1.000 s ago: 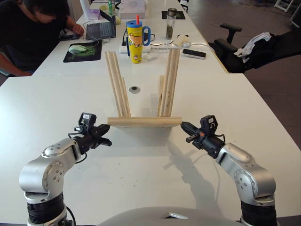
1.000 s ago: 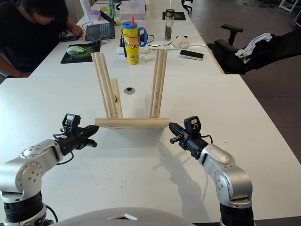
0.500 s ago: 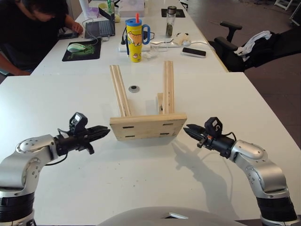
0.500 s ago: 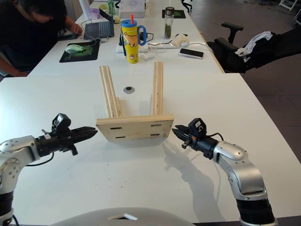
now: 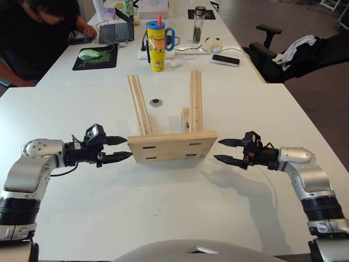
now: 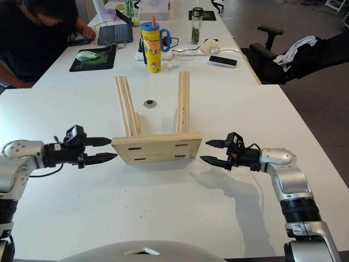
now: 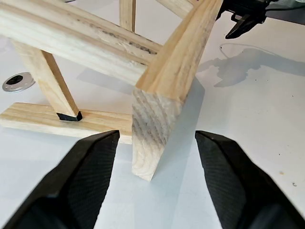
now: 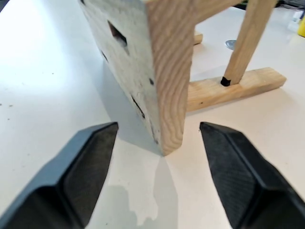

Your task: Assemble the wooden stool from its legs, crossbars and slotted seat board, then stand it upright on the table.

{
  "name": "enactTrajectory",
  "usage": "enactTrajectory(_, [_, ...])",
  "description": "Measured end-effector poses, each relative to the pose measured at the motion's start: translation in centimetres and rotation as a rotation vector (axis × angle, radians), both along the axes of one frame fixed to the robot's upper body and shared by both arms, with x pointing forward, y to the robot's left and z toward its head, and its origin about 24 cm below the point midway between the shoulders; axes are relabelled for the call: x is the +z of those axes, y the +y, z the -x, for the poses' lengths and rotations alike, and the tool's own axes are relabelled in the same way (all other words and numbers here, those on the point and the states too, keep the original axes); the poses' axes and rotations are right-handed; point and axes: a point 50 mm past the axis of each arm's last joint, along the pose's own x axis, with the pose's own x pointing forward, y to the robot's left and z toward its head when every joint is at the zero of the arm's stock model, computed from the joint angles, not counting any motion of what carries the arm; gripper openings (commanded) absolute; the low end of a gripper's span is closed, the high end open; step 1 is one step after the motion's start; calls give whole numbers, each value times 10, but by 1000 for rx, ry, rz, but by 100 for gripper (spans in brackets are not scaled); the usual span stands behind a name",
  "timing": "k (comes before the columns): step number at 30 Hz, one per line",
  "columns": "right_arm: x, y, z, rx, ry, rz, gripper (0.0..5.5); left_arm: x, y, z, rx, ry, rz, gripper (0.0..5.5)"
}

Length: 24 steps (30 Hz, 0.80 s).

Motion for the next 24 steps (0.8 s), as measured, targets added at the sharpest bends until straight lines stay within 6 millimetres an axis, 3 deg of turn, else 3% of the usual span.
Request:
enactTrajectory(11, [6,11,-28,96,-46,10,334,-8,-8,-17,-121,7,-67,323])
enactTrajectory(14, [-1,13,-29,122,-25,12,289,-12,-11,-19,-149,16,-76,326])
enactTrajectory(22, [-5,16,-31,168,-9,-11,167,-19,-12,-21,-176,45,-76,212])
enactTrajectory(24, [-5,18,-30,186,-6,-17,158,-19,-11,-21,-182,53,-75,191])
